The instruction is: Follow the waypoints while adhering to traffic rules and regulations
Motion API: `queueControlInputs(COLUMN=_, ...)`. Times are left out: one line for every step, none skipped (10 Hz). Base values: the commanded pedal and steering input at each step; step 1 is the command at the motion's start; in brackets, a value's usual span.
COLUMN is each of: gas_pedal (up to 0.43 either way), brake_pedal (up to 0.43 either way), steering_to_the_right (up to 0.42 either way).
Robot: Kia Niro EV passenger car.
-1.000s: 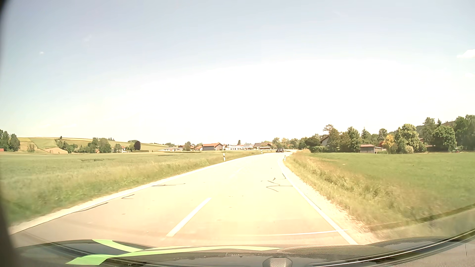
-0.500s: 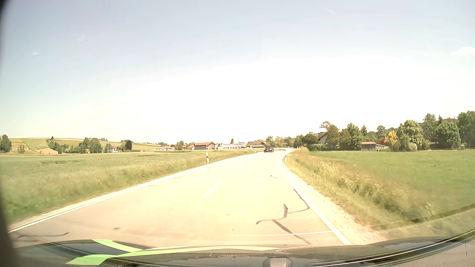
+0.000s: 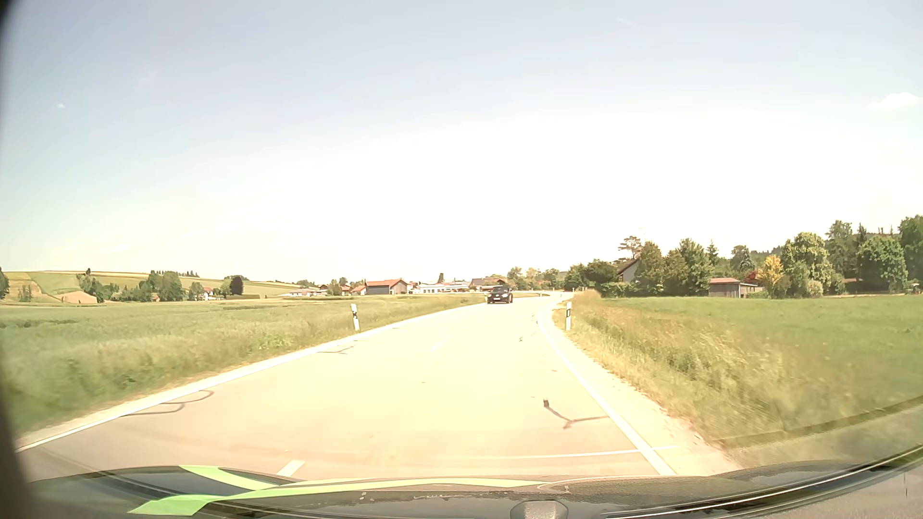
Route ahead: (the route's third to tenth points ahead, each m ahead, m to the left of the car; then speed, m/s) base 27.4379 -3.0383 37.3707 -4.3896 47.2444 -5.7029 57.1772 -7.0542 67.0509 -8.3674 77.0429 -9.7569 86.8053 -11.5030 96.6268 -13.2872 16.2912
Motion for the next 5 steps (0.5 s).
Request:
queueControlInputs(gas_pedal=0.22, brake_pedal=0.0, steering_to_the_right=0.008)
queueControlInputs(gas_pedal=0.22, brake_pedal=0.0, steering_to_the_right=0.009)
queueControlInputs(gas_pedal=0.22, brake_pedal=0.0, steering_to_the_right=0.01)
queueControlInputs(gas_pedal=0.22, brake_pedal=0.0, steering_to_the_right=0.01)
queueControlInputs(gas_pedal=0.197, brake_pedal=0.0, steering_to_the_right=0.01)
